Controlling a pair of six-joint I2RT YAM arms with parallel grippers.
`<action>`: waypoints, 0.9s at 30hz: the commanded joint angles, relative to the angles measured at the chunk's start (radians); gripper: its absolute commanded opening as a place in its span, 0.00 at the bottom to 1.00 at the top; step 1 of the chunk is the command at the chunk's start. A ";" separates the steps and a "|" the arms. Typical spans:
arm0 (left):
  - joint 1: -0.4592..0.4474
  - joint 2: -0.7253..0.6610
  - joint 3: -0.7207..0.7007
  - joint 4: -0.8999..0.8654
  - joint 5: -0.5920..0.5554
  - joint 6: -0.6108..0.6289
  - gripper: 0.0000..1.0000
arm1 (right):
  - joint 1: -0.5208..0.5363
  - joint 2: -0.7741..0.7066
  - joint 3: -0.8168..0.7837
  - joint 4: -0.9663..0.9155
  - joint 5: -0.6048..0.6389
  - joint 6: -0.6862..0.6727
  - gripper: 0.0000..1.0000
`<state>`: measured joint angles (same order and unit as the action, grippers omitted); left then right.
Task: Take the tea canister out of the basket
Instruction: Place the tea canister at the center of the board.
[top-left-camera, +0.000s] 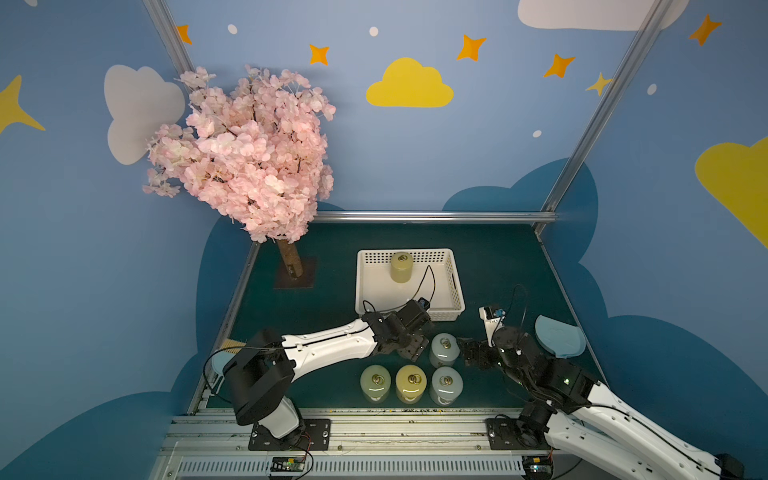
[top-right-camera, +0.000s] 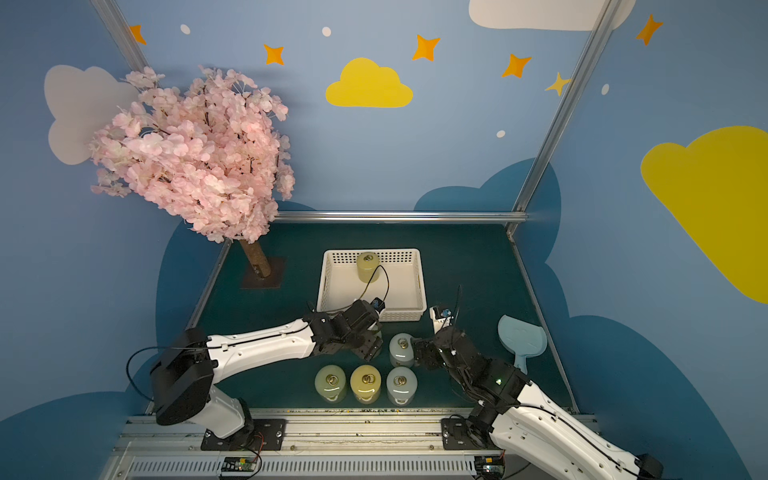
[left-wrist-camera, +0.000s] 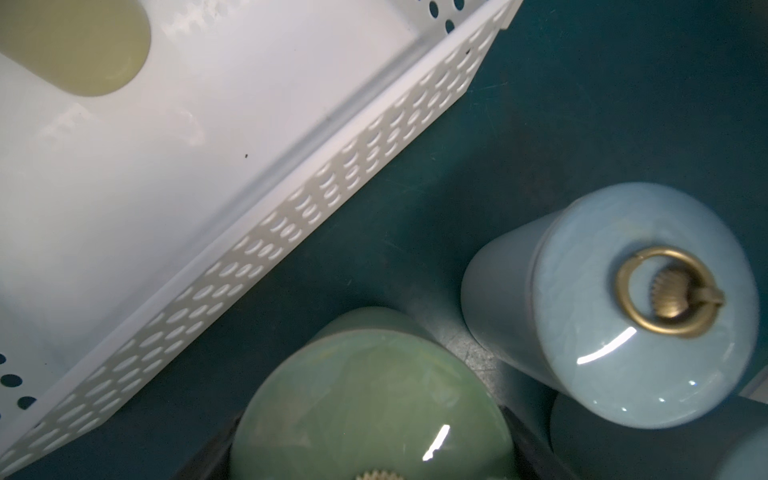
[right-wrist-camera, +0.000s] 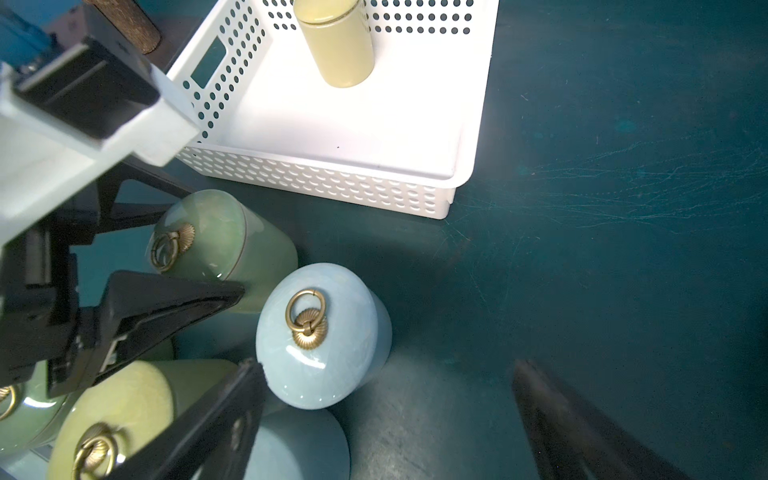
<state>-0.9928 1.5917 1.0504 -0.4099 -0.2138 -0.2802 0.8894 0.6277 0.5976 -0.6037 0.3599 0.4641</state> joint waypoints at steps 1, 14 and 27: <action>-0.007 0.007 0.004 0.051 -0.009 -0.013 0.52 | -0.006 -0.011 -0.009 -0.014 0.015 0.002 0.98; -0.018 0.025 -0.010 0.052 -0.020 -0.024 0.55 | -0.006 -0.013 -0.010 -0.014 0.014 0.005 0.98; -0.026 0.022 -0.004 0.032 -0.018 -0.044 0.94 | -0.006 -0.010 -0.009 -0.014 0.009 0.007 0.98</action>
<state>-1.0142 1.6192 1.0321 -0.3889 -0.2291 -0.3126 0.8867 0.6239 0.5961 -0.6041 0.3592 0.4652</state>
